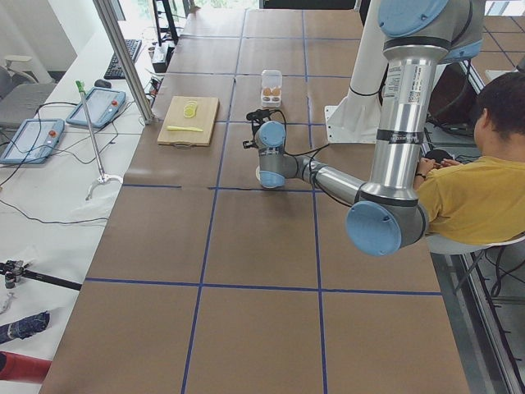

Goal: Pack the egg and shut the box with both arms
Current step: 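Lift the egg with the left gripper and carry it to the carton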

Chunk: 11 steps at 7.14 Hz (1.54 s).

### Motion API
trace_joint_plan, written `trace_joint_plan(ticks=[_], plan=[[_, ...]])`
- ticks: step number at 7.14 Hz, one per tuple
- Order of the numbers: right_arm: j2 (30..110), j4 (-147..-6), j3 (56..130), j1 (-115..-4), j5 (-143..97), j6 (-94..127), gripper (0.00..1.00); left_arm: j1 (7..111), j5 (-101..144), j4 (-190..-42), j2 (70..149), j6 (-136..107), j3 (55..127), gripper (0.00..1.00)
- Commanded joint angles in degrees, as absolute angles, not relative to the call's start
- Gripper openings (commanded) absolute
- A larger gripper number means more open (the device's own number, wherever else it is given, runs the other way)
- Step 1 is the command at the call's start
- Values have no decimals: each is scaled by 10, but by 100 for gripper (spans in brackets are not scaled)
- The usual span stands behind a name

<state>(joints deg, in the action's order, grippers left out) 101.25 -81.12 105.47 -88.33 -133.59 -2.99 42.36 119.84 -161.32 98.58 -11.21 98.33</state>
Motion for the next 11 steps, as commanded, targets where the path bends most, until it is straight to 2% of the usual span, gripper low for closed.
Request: trace_joint_plan(ticks=[1, 3, 6, 8, 11], plan=[[1012, -811, 1055, -883, -1336, -30, 100, 417, 1197, -1630, 1081, -144, 955, 8], [1012, -811, 1055, -883, -1336, -29, 100, 370, 1167, -1622, 1161, -192, 922, 6], [1012, -811, 1055, -883, -1336, -29, 100, 244, 1001, -1625, 1217, -214, 891, 7], [1013, -810, 1055, -884, -1338, -30, 100, 189, 913, -1626, 1286, -214, 803, 7], [1013, -810, 1056, -885, -1338, -30, 100, 171, 875, -1623, 1345, -217, 725, 10]])
